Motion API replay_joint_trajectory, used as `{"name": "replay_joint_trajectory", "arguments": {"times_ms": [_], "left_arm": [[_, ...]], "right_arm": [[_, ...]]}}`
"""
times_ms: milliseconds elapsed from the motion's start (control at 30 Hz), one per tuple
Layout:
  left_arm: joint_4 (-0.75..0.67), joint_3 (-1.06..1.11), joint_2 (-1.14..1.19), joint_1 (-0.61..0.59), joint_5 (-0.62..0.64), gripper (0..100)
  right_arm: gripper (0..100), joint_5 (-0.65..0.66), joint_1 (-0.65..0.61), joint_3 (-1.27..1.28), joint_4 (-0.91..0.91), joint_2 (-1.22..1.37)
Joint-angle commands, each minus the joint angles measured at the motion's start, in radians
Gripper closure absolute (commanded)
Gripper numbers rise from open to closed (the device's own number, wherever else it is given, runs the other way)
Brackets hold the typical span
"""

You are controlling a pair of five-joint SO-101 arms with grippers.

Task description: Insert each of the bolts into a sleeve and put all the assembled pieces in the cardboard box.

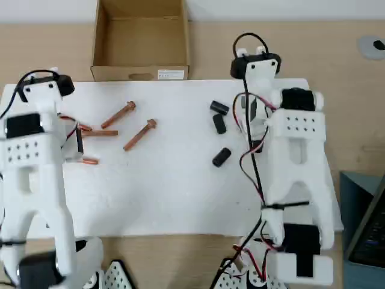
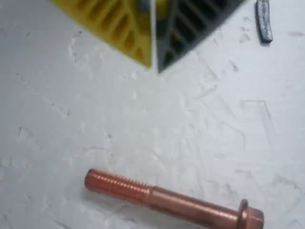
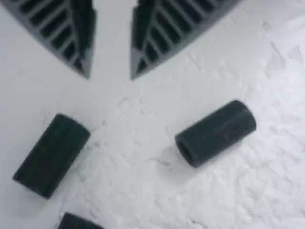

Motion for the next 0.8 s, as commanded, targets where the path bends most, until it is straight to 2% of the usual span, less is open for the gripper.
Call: {"name": "replay_joint_trajectory", "arguments": {"times_ms": [0, 200, 400, 767], "left_arm": [[0.035, -0.120, 0.071, 0.009, -0.006, 99], [0.071, -0.137, 0.110, 0.008, -0.006, 89], [0.072, -0.133, 0.117, 0.008, -0.005, 88], [0.069, -0.133, 0.119, 0.009, -0.009, 88]], "right_arm": [[91.3, -0.017, -0.004, -0.090, 0.008, 0.067], [80.4, -0.035, 0.027, -0.125, -0.006, 0.171], [80.3, -0.026, 0.070, -0.136, -0.041, 0.263], [80.3, -0.026, 0.067, -0.134, -0.143, 0.401]]}}
